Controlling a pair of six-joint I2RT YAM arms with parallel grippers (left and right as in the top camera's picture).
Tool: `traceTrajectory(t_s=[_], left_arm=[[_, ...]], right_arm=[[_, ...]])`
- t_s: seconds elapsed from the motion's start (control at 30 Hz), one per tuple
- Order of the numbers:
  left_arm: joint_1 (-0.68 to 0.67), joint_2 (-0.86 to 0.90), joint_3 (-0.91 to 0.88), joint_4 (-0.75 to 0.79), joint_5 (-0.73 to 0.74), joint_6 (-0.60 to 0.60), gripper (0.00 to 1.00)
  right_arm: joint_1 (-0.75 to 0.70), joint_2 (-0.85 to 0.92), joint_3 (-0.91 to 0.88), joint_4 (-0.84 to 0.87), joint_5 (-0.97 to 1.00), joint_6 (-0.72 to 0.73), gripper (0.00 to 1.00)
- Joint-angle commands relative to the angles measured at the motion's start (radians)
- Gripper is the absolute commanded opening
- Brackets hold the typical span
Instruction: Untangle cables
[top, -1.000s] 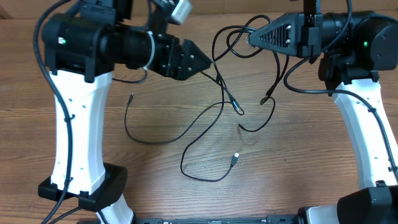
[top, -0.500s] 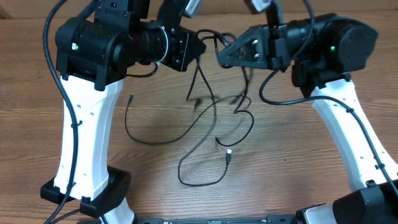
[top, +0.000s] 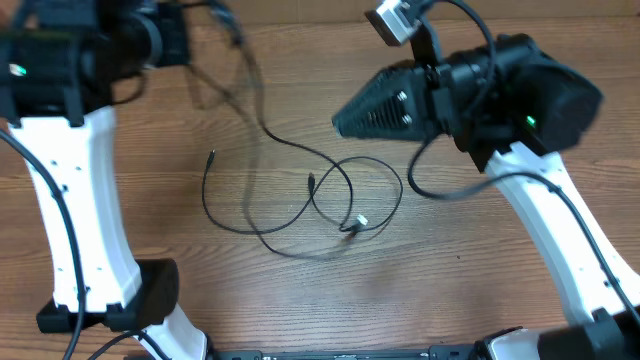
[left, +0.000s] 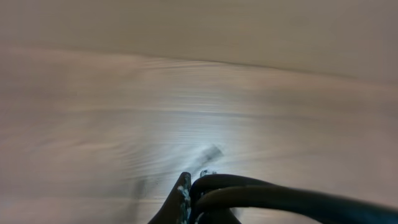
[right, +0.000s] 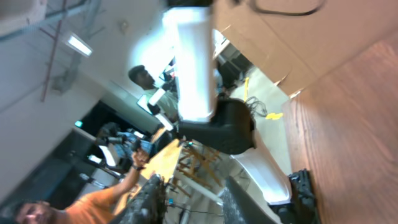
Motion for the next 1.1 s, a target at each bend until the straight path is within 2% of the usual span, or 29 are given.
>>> traceTrajectory(t_s=[0.0,0.1,0.23,0.4,0.63,0.8,0.93,1.07], left_arm=[[0.053,-0.002,0.0,0.001,-0.067,-0.029,0.04],[0.09,-0.002,0.0,-0.008,0.089,-0.034,0.04],[0.077,-0.002,0.0,-0.009,0.327,0.003,0.04],[0.025,-0.003,0.001,-0.04,0.475,0.027,0.04],[-0.035,-0.031,0.001,-0.124,0.533,0.029,0.04],[-0.043,-0.075,0.001,-0.154,0.653,0.029,0.04],[-0.089,-0.103,0.001,-0.185,0.654,0.029,0.04],[-0.153,-0.111,0.001,-0.181,0.653,0.027,0.04]], right_arm=[[0.004,-0.042,0.02,0.003,-0.045,0.015,0.2],[0.004,-0.043,0.02,0.003,-0.045,0.013,0.21],[0.0,-0.027,0.02,-0.006,-0.048,-0.023,0.43],[-0.019,0.01,0.02,-0.094,-0.049,-0.13,0.54],[-0.138,0.059,0.019,-0.258,-0.049,-0.367,0.52],[-0.156,0.092,0.019,-0.276,-0.049,-0.431,0.51],[-0.156,0.114,0.019,-0.276,-0.048,-0.457,0.51],[-0.146,0.134,0.019,-0.276,-0.048,-0.456,0.44]])
